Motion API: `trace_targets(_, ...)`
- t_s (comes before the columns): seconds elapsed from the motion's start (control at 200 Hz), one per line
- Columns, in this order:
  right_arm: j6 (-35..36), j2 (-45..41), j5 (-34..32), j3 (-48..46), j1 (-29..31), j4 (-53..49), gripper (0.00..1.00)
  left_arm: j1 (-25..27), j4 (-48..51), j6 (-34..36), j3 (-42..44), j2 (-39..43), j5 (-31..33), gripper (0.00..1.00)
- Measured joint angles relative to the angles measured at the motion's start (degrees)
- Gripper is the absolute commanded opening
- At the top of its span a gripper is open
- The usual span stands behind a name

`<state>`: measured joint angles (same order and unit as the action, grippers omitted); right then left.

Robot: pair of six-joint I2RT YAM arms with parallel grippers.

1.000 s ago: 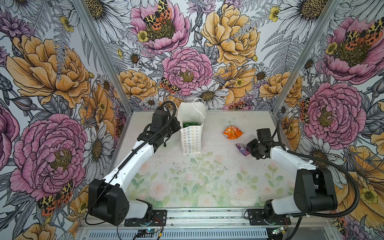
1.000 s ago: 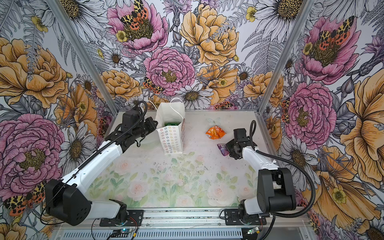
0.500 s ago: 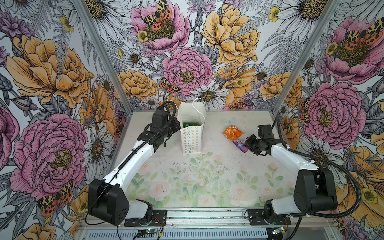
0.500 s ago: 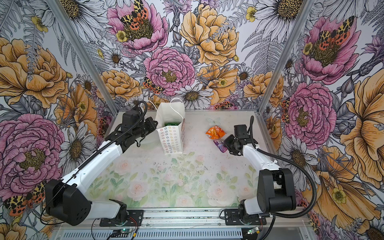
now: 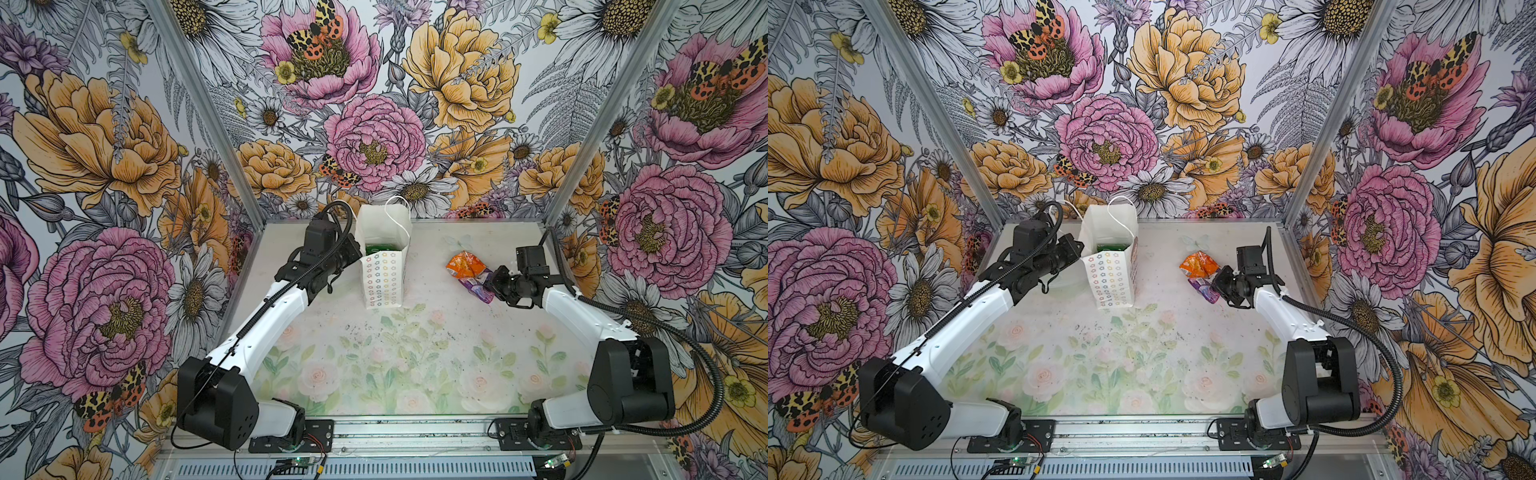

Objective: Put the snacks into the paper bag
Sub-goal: 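Lift the purple packet off the table with the right gripper, then carry the purple packet toward the bag held by the left gripper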

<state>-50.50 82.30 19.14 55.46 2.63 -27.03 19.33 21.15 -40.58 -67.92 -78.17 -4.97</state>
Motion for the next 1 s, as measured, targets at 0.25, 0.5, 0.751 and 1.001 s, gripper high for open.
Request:
trace_targets(0.25,2.1,0.0,2.0,0.7,0.0,-0.1,0.00,0.0,0.0,0.0,0.0,-0.1,0.0,0.00)
trace_targets(0.5,3.8,0.0,5.0,1.3,0.2,0.3,0.00,0.0,0.0,0.0,0.0,-0.1,0.0,0.00)
trace_targets(0.751,6.1,0.0,6.6,2.7,1.9,1.0,0.00,0.0,0.0,0.0,0.0,-0.1,0.0,0.00)
trace_targets(1.001,8.5,-0.1,7.8,3.8,3.9,1.2,0.00,0.0,0.0,0.0,-0.1,-0.1,0.0,0.00)
